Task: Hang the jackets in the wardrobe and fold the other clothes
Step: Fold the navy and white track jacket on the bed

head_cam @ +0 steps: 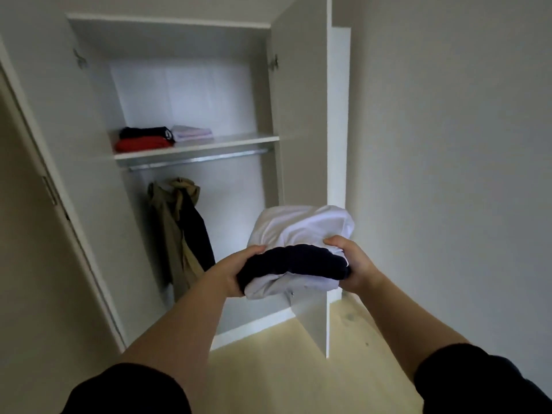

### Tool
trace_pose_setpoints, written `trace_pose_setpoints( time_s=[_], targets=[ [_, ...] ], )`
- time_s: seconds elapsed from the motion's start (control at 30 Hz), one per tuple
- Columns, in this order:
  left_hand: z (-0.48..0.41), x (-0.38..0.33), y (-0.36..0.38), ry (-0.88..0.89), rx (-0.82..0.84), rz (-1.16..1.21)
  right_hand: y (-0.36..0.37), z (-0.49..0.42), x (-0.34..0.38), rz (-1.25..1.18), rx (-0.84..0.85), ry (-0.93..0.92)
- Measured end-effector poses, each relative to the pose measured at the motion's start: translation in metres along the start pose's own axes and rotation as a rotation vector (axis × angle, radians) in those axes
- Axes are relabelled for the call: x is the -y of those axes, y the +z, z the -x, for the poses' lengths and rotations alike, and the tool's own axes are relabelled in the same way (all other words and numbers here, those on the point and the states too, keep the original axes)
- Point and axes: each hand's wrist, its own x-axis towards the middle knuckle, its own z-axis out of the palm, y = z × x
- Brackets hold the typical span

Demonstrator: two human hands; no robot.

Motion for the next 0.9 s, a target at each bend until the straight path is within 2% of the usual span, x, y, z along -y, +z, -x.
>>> trace_pose_setpoints(
  time_s=[0.1, 0.2, 0.4, 0.67, 0.9],
  targets=[
    [-0.054, -0.079, -0.037, 0.128, -0.119, 0.020, 0.029, -0.099, 0.043, 0.037, 0.060, -0.018],
    [-0.085, -0.134, -0.062, 0.227, -0.157, 0.063, 0.055, -0.170, 0.074, 0.041, 0.111, -0.044],
    [-0.146, -0.235, -0.156, 0.312, -0.261, 0.125, 0.132, -0.330, 0.098, 0.020, 0.239, -0.043],
    [-0.237, -0.368, -0.290, 0.421, -0.284, 0.147, 0.242, -0.524, 0.132, 0.026, 0.247, -0.103],
    [-0.309, -0.489, -0.364, 0.475, -0.301, 0.139, 0.304, -0.664, 0.185, 0.045, 0.284, -0.158]
  ],
)
